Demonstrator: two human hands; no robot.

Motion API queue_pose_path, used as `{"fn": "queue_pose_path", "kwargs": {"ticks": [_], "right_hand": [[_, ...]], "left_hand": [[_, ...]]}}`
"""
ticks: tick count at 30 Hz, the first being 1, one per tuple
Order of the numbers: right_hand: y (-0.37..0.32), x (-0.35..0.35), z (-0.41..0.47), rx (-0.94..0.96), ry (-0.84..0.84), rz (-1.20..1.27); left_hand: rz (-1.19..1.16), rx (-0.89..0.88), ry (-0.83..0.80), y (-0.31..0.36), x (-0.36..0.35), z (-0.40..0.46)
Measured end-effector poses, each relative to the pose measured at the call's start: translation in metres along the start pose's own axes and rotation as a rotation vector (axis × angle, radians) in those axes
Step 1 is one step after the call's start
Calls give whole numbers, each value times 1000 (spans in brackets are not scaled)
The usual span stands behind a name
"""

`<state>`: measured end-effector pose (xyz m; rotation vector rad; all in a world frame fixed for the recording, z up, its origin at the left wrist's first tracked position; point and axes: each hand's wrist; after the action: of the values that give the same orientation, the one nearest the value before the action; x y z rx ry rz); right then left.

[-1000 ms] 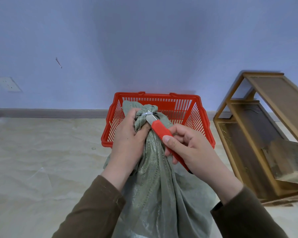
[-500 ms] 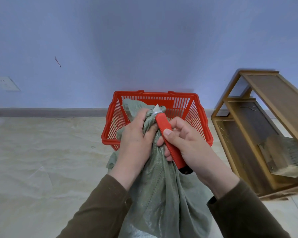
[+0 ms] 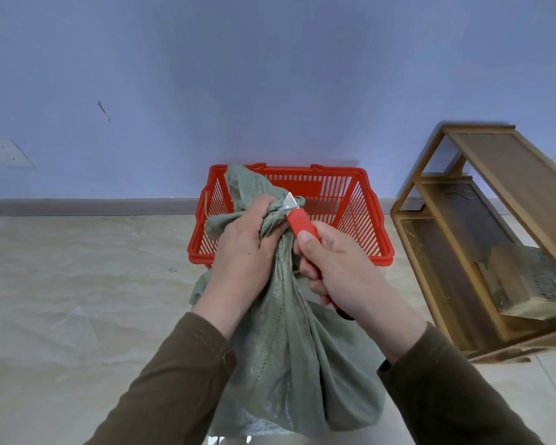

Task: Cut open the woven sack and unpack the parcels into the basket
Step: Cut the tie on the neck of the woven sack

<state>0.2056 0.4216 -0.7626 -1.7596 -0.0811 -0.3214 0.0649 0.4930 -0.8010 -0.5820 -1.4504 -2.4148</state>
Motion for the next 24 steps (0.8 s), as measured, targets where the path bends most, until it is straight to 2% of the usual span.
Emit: {"fn": "queue_pose_path", "kwargs": {"ticks": [3,6,8,11,12,13,14,16,20,24], "right_hand": [[7,3,-2,62,83,-166],[9,5,-5,67,97,-216],[8,14,-10,27,136,-230],[17,45,-19,-84,285,-75],[16,53,-24,-107,287,-2],[8,56,-24,-93,260,53],[-1,51,-19,-57,217,70],[-10,36,-8,25,178,37],[-2,20,-3,59,148,-7],[5,13,-2,71,182,139]], "left_hand": [[115,-75,7,-5,9,3],[213,-125,-51,1,2,4],[228,-32,-41,-9,13,-1],[205,289,190,-44,55,1],[217,304,240,-44,59,1],[203,242,231,-35,51,6],[163,177,160,-22,36,10],[88,188,53,-4,7,8],[-56,218,39,2,-2,1],[-348,303,-59,27,-4,-6]]}}
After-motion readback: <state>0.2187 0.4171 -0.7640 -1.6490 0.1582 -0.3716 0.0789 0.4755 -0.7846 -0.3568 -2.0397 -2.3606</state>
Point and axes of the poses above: each hand's wrist, its own z-axis towards the middle knuckle, its own x-axis out of the back of the hand, y = z × x, and after that the axes turned 5 degrees about y, right-handed
